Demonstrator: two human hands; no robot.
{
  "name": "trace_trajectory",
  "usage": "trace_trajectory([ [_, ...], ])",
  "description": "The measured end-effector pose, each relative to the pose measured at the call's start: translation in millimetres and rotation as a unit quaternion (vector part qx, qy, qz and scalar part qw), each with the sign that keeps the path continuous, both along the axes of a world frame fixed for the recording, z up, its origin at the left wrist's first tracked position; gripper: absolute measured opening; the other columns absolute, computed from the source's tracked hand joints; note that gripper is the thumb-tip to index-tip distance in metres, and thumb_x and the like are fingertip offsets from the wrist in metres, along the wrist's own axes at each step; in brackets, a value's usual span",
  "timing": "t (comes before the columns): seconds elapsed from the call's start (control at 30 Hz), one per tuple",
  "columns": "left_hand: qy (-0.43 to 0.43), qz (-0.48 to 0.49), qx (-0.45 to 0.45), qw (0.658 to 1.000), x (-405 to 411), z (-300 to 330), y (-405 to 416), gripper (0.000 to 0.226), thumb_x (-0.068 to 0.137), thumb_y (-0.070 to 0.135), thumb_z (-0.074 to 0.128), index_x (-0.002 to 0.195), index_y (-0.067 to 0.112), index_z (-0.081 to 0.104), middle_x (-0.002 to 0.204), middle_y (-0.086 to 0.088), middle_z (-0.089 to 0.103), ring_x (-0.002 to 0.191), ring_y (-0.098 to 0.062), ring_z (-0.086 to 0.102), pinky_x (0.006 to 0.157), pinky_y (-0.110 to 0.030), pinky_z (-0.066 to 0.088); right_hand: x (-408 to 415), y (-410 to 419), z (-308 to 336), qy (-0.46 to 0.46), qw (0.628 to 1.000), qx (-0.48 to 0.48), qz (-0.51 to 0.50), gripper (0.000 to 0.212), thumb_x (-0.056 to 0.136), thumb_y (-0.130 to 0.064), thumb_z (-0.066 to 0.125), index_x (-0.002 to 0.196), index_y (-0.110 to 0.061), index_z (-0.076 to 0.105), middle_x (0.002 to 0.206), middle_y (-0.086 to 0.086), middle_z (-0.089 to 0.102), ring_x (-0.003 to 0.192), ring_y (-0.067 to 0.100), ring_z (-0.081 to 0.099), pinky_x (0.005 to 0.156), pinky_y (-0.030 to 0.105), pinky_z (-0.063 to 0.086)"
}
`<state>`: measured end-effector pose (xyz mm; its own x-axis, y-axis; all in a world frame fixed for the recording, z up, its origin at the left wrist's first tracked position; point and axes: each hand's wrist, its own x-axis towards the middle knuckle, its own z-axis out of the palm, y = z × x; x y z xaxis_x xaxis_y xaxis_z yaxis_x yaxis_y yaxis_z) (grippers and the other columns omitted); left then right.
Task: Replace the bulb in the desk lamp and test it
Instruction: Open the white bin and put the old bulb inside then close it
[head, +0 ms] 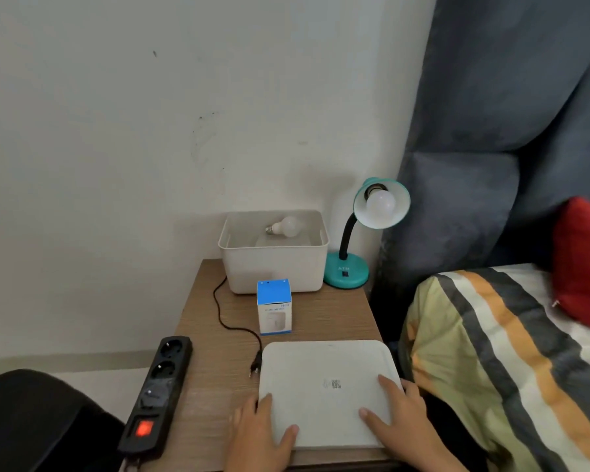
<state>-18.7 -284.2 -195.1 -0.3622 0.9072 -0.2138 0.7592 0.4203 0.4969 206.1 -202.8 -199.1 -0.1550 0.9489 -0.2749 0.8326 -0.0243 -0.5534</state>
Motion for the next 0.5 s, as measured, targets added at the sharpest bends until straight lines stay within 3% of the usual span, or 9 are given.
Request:
trace_trajectory([
  [0.3, -0.076, 0.028, 0.079, 0.994, 6, 11, 1, 0.081, 0.075, 0.054, 0.064, 0.139, 0.016, 0.033, 0.144, 0.002, 0.025, 0.131, -0.014, 0.030, 0.108, -0.027, 0.031, 0, -6, 8, 0.000, 0.999, 0.033, -0.015, 0.082, 0.077, -0.058, 0.060, 0.143, -0.023, 0.026, 0.142, 0.010, 0.019, 0.134, 0.029, 0.021, 0.111, 0.035, 0.029],
  [0.5, -0.054, 0.042, 0.172, 0.983, -7, 61, 23, 0.075, 0.076, 0.048, 0.067, 0.136, 0.014, 0.038, 0.140, 0.004, 0.027, 0.125, -0.011, 0.035, 0.101, -0.022, 0.034, -13, 16, 67, -0.024, 0.986, 0.165, -0.007, 0.077, 0.077, -0.063, 0.055, 0.140, -0.029, 0.029, 0.144, 0.009, 0.024, 0.132, 0.027, 0.028, 0.108, 0.036, 0.033],
])
